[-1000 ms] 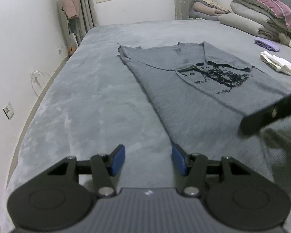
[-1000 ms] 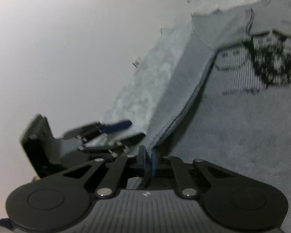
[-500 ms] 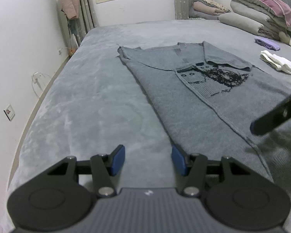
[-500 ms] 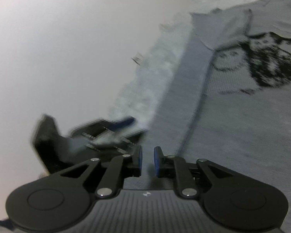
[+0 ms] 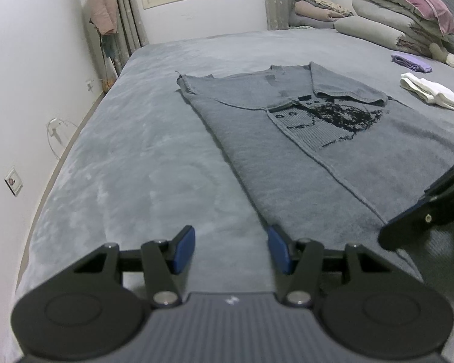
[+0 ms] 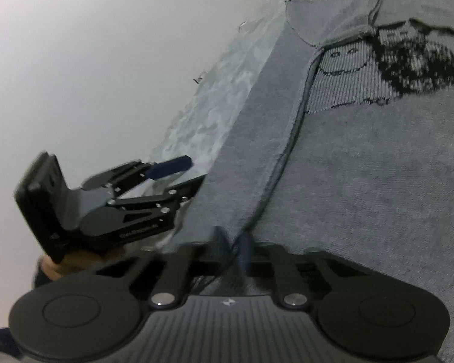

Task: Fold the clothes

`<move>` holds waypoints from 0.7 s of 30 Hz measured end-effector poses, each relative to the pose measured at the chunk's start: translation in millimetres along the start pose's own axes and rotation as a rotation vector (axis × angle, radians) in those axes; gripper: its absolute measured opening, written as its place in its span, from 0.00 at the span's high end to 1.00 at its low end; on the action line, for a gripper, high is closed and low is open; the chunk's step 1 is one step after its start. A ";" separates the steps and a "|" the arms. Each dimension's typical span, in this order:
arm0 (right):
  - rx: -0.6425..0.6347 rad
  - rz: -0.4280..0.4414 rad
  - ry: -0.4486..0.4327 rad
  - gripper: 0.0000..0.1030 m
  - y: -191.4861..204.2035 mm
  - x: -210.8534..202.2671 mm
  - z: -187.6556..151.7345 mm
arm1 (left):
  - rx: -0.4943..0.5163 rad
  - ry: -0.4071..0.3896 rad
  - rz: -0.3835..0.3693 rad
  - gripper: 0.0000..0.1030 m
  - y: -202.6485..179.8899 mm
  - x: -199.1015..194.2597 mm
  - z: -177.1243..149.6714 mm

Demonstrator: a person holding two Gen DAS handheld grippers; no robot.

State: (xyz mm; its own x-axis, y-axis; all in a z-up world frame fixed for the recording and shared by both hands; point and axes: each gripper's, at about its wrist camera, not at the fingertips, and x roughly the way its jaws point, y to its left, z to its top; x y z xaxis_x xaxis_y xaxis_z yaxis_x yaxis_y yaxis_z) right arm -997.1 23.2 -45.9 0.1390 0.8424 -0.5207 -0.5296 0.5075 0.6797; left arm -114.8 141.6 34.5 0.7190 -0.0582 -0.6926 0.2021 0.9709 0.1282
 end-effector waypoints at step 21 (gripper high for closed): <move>-0.043 -0.123 0.041 0.69 3.6 -2.7 -15.3 | 0.098 -0.013 -0.006 0.44 -15.5 -4.5 -3.7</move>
State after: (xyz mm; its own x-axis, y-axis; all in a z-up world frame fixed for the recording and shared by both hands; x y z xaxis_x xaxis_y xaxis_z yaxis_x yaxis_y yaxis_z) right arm -1012.3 20.0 -49.9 0.1715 0.7658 -0.6198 -0.5462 0.5975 0.5871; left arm -123.7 127.7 33.0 0.7262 -0.0675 -0.6841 0.2696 0.9434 0.1932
